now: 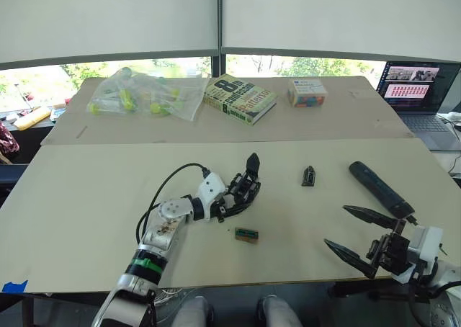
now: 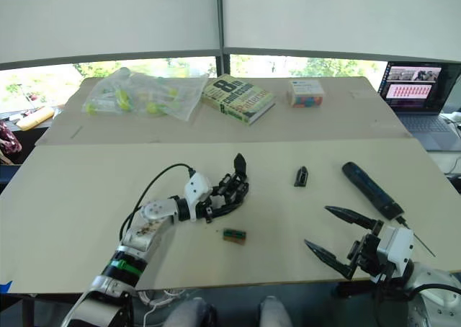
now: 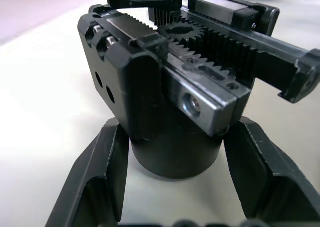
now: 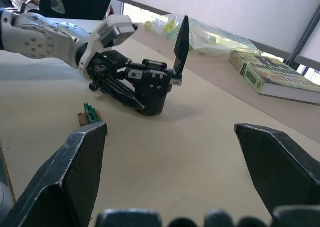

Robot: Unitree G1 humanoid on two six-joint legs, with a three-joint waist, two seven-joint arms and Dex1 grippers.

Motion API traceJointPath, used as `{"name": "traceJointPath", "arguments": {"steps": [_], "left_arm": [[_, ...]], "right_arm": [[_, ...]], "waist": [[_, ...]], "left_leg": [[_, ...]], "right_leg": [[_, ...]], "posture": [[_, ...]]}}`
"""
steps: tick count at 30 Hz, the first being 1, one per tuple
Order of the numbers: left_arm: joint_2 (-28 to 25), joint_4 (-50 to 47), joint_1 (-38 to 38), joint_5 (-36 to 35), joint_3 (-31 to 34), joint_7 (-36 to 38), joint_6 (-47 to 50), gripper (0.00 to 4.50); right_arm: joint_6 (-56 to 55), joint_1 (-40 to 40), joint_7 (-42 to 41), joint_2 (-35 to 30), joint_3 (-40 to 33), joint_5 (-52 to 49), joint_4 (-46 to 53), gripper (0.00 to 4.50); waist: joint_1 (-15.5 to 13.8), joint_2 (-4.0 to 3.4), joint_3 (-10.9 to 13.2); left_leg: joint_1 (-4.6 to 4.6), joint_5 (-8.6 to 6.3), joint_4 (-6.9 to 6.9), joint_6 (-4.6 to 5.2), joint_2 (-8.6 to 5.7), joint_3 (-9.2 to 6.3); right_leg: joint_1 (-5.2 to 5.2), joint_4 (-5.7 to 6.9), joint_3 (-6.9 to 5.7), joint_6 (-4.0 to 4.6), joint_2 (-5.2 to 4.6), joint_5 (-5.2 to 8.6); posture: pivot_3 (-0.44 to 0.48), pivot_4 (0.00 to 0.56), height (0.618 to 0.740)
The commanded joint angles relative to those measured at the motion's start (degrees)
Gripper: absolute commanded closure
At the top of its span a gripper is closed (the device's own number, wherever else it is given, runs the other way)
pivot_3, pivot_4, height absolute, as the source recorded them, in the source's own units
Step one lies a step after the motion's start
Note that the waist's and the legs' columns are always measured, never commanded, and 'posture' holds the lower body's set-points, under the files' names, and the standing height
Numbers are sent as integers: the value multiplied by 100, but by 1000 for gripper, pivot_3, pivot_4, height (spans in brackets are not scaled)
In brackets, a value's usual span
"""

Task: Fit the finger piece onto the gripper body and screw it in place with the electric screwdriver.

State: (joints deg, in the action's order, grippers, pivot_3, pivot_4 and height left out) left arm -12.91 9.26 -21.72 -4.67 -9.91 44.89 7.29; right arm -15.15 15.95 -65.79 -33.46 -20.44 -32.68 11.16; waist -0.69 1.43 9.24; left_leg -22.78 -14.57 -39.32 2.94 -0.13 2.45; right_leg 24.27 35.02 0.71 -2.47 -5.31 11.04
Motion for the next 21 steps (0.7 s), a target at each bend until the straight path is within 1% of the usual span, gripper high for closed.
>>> {"name": "traceJointPath", "arguments": {"steps": [1, 3, 8, 17, 19, 20, 21], "left_arm": [[138, -973, 198, 206, 47, -759, 194, 2245], [246, -1133, 403, 283, -5, -1055, 294, 2246], [432, -1182, 603, 324, -149, -1367, 399, 2246], [417, -807, 664, 323, -323, -1339, 220, 2246], [379, -855, 717, 270, -306, -1291, 251, 1203], [311, -909, 759, 203, -280, -1198, 320, 862], [258, -946, 787, 152, -264, -1130, 367, 431]], "right_arm": [[-126, -81, -38, -20, -15, -38, 43, 0], [-108, -99, -52, -15, 13, -43, 42, 0], [-56, -121, -53, -32, 64, -55, 84, 0], [-24, -95, -49, -92, 50, -84, 129, 0], [-28, -88, -46, -93, 43, -84, 134, 0], [-24, -90, -39, -96, 35, -84, 134, 0], [-22, -89, -33, -97, 29, -84, 135, 0]], "waist": [[-1, 0, 0], [-11, 0, 0], [-29, 0, 0], [-19, 0, 0], [-19, 0, 0], [-17, -1, 0], [-15, -1, -1]], "left_leg": [[1, 0, 0, 0, 0, 0], [2, 0, 0, 0, -1, 0], [0, 0, 0, 0, -2, 0], [2, 0, 0, 0, -3, 0], [2, 0, 0, 0, -3, 0], [2, 0, 0, 0, -3, 0], [3, 0, 0, 0, -2, 0]], "right_leg": [[-1, 0, 0, 0, -1, 0], [-2, -1, 0, 0, -1, 0], [-1, -3, -1, 0, -1, 0], [-3, -3, -1, 0, 0, 0], [-4, -3, -1, 0, -1, 0], [-3, -3, -1, 0, 0, 0], [-3, -3, -1, 0, 0, 0]], "posture": [[0, 150, 740], [0, 150, 740], [0, 150, 740], [0, 150, 740], [0, 150, 740], [0, 150, 740], [0, 150, 740]]}}
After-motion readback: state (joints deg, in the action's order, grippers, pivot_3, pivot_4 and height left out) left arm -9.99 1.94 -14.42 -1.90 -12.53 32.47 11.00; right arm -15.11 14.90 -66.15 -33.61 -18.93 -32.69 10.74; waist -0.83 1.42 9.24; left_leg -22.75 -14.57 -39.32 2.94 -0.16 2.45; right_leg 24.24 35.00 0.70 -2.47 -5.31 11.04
